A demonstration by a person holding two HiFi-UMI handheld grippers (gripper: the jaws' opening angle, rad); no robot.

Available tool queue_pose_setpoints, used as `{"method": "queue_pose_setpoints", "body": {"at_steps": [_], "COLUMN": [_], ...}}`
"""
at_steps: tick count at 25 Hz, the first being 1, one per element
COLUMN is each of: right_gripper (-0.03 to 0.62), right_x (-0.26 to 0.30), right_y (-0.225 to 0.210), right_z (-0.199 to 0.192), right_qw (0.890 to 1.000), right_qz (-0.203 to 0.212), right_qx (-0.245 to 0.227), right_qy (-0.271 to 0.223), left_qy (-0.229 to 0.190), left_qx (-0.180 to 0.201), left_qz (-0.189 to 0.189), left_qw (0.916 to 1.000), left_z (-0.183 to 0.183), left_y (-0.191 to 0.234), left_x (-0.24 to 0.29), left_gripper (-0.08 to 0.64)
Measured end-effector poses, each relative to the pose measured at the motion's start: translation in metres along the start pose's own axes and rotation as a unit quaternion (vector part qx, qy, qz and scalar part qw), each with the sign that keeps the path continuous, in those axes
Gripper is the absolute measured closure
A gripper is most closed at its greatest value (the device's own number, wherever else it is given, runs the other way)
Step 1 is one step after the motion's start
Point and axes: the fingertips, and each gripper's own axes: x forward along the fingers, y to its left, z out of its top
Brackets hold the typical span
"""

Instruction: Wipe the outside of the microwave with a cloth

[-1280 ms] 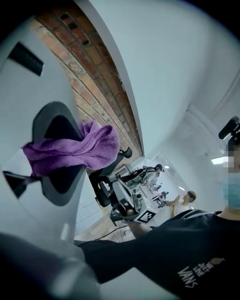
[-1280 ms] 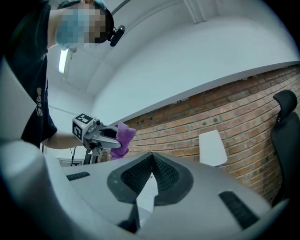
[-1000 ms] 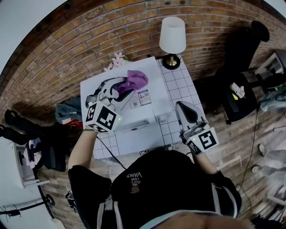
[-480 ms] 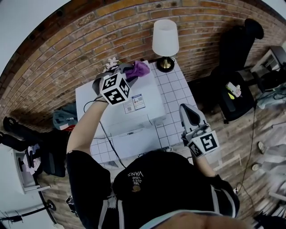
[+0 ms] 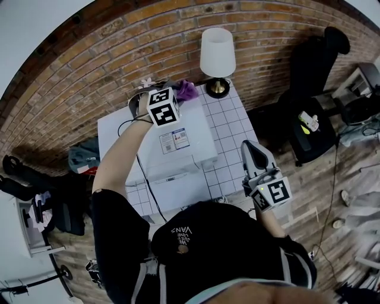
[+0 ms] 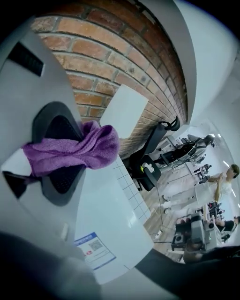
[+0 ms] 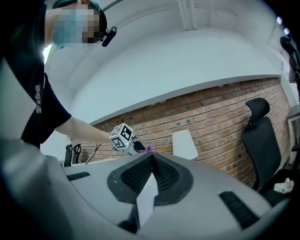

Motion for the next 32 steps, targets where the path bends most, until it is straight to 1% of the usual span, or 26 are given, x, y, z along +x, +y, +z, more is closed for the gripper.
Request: {"method": "queue_pose_setpoints", "body": {"at_steps": [3, 6, 8, 11, 13, 15, 17, 21, 26, 29, 32], "right_gripper": [0.595, 0.595, 0.594, 0.594, 0.595, 0.595, 0.595, 0.594, 0.595, 0.594, 0.595], "right_x": [0.000, 0.006, 0.009, 0.015, 0.019, 0.024, 0.030, 0.038, 0.050, 0.055, 0.059], "right_y": [-0.003, 0.009, 0.016, 0.026, 0.032, 0.042, 0.053, 0.067, 0.088, 0.095, 0.103], "right_z": [-0.003, 0.004, 0.004, 0.003, -0.001, -0.001, 0.001, -0.007, -0.005, -0.012, -0.017], "right_qw": [1.000, 1.000, 1.000, 1.000, 0.999, 0.999, 0.998, 0.997, 0.996, 0.995, 0.995], "right_qz": [-0.007, 0.010, 0.017, 0.028, 0.033, 0.045, 0.059, 0.069, 0.092, 0.094, 0.097], "right_qx": [-0.004, 0.009, 0.006, -0.002, -0.008, -0.004, 0.002, -0.006, -0.001, -0.011, -0.016], "right_qy": [0.009, -0.006, -0.004, 0.001, 0.009, 0.006, 0.001, 0.015, 0.006, 0.019, 0.027], "left_qy": [0.004, 0.008, 0.017, 0.035, 0.050, 0.065, 0.082, 0.115, 0.148, 0.160, 0.165], "left_qx": [-0.008, -0.013, -0.018, -0.029, -0.041, -0.056, -0.069, -0.095, -0.138, -0.166, -0.180], "left_qz": [-0.002, -0.002, -0.001, 0.003, 0.008, 0.012, 0.016, 0.023, 0.035, 0.041, 0.047], "left_qw": [1.0000, 0.9999, 0.9997, 0.9989, 0.9979, 0.9962, 0.9941, 0.9886, 0.9786, 0.9722, 0.9686], "left_z": [-0.008, -0.019, -0.032, -0.060, -0.084, -0.111, -0.137, -0.190, -0.251, -0.279, -0.295], "left_y": [0.001, 0.001, 0.000, -0.002, -0.004, -0.006, -0.010, -0.018, -0.031, -0.039, -0.043], "left_x": [-0.002, -0.006, -0.010, -0.020, -0.029, -0.038, -0.049, -0.073, -0.100, -0.113, -0.123], "left_gripper": [0.417, 0.417, 0.417, 0.417, 0.417, 0.417, 0.417, 0.417, 0.417, 0.417, 0.417]}}
